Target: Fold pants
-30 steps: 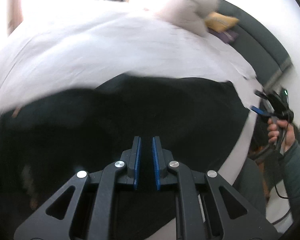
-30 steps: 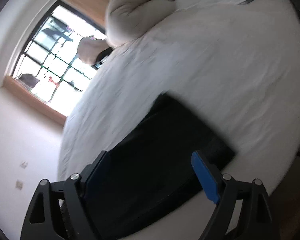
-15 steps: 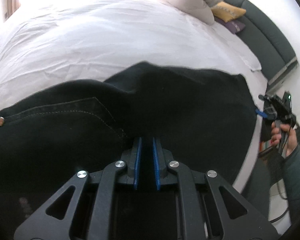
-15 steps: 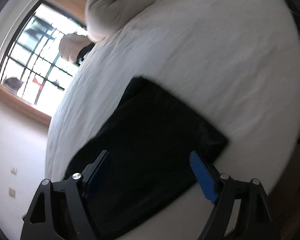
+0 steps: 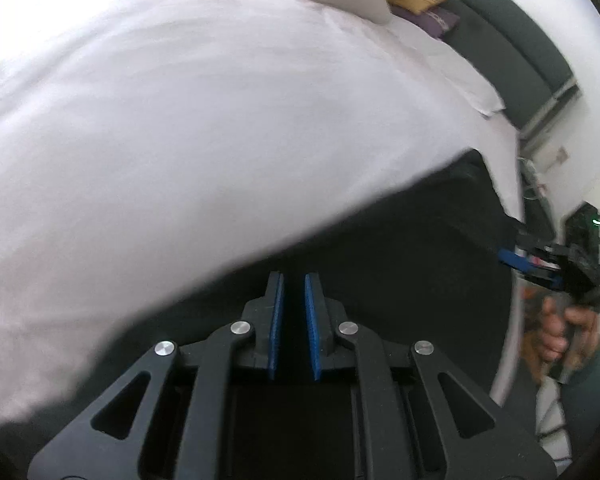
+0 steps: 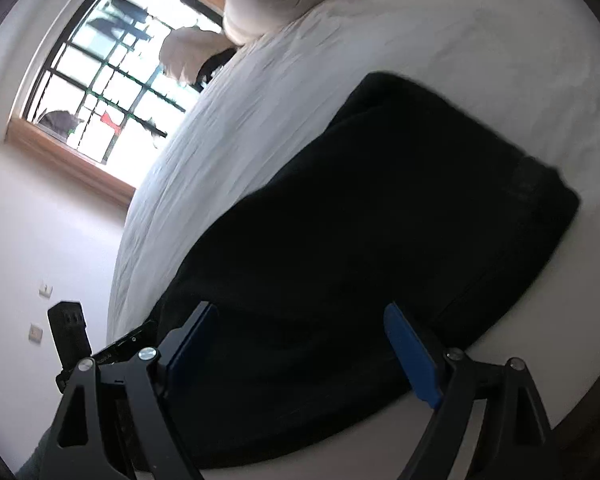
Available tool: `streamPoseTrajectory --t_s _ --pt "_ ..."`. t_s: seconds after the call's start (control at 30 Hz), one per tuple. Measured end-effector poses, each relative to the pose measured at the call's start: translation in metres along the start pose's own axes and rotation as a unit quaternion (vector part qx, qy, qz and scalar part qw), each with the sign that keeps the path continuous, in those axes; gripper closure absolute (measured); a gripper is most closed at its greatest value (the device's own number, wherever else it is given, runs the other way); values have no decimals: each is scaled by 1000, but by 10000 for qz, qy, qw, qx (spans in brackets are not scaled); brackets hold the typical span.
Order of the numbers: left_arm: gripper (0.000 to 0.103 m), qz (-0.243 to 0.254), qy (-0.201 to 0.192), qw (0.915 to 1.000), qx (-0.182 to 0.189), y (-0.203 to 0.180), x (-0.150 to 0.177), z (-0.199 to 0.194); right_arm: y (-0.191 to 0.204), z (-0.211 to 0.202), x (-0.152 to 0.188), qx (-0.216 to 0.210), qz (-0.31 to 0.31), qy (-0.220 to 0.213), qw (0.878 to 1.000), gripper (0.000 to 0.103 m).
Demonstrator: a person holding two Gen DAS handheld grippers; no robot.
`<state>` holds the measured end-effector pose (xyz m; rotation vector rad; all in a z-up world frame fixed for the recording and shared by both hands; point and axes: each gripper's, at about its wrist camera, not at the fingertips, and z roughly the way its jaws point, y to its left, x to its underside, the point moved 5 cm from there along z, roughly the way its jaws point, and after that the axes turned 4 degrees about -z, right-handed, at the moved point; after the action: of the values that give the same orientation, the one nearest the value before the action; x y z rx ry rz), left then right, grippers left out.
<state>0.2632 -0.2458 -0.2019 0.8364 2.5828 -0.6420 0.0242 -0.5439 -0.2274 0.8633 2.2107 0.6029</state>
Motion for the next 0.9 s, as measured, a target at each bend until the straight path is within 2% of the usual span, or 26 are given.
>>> streamPoseTrajectory --t_s 0.1,0.17,0.27,0.4,0.53,0.57,0.67,0.8,0.9 --pt "92 -321 -46 9993 -206 17 -12 -3 -5 -10 0 156 21 -17 9999 16" --pt "92 -438 -261 9982 -325 17 -19 -18 -1 -24 3 200 -3 -85 9998 16" --pt "92 -139 -641 9978 -134 -5 -13 -57 -1 -45 4 135 212 -390 9989 11" --pt "92 189 -726 9972 -16 -37 18 -85 -23 -63 16 140 803 -468 9956 10" --pt "92 170 -540 9983 -98 -47 53 -83 -45 -54 23 660 1258 -321 9893 10" --pt "92 131 -438 9989 -127 -51 62 -73 -52 -52 24 651 1490 -310 9862 10" --pt "92 0 -50 9998 -203 -40 83 -49 -61 -55 25 429 1618 -431 9849 10" --pt "92 -273 -120 9996 2 -22 97 -45 -79 -56 21 117 1988 -655 9778 10" --pt "92 -233 -97 9997 -3 -16 100 -45 -82 -55 11 -49 2082 -783 9749 8"
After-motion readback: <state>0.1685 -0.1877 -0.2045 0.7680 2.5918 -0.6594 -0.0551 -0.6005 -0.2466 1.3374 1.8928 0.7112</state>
